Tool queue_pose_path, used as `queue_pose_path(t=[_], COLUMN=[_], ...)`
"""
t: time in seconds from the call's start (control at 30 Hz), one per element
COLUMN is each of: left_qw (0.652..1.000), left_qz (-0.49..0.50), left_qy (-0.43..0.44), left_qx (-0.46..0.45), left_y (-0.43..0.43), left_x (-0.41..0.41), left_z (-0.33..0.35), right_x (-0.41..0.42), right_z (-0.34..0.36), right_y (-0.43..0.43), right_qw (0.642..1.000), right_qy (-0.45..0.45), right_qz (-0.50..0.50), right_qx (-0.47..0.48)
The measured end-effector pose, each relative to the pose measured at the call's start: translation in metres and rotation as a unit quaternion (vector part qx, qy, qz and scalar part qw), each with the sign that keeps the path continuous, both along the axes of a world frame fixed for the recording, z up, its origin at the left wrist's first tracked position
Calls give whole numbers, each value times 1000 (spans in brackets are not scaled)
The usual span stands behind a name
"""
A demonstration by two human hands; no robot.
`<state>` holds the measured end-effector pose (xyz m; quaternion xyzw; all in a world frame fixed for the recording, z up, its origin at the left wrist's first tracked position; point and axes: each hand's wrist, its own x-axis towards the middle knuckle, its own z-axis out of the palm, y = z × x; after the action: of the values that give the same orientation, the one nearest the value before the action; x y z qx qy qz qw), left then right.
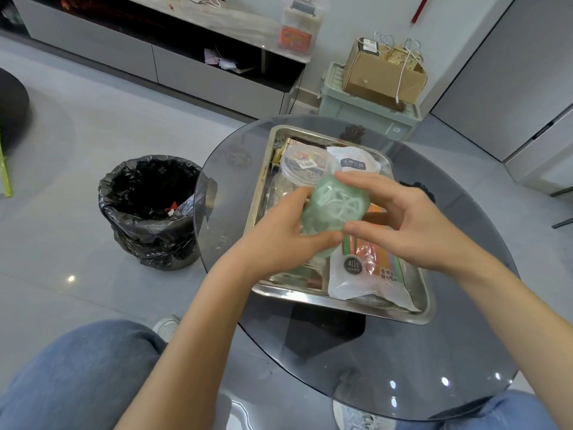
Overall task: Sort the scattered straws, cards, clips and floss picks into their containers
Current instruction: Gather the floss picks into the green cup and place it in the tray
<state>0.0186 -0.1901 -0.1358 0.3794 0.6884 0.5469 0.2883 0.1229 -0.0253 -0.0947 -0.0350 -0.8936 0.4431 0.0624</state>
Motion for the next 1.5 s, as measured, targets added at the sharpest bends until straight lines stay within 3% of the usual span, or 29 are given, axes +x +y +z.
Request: queue_pose_path(t=[0.1, 0.27, 0.83, 1.0, 1.23, 1.5], left_qw=[997, 983, 972, 972, 973, 962], left_qz=[-21, -21, 15, 22, -53, -53], left_qy=[-64, -124, -131, -133, -187, -248], left_qx=[49, 130, 195, 192, 123, 99], left_y=[-4, -4, -2, -2, -5, -1], left_x=[6, 15, 19, 18, 14, 14], left_z=[10, 18, 20, 20, 19, 16], right_x=[8, 12, 14, 11, 14, 16], right_z=[12, 26, 38, 36, 30, 28], right_y=[-3, -9, -33, -40, -36, -36], right_qw=[996, 993, 985, 987, 988, 985], right_qy=[12, 31, 58, 65, 38, 32], right_qz=[-11, -29, -54, -54, -58, -81], right_qx=[-88, -109, -152, -136, -135, -147])
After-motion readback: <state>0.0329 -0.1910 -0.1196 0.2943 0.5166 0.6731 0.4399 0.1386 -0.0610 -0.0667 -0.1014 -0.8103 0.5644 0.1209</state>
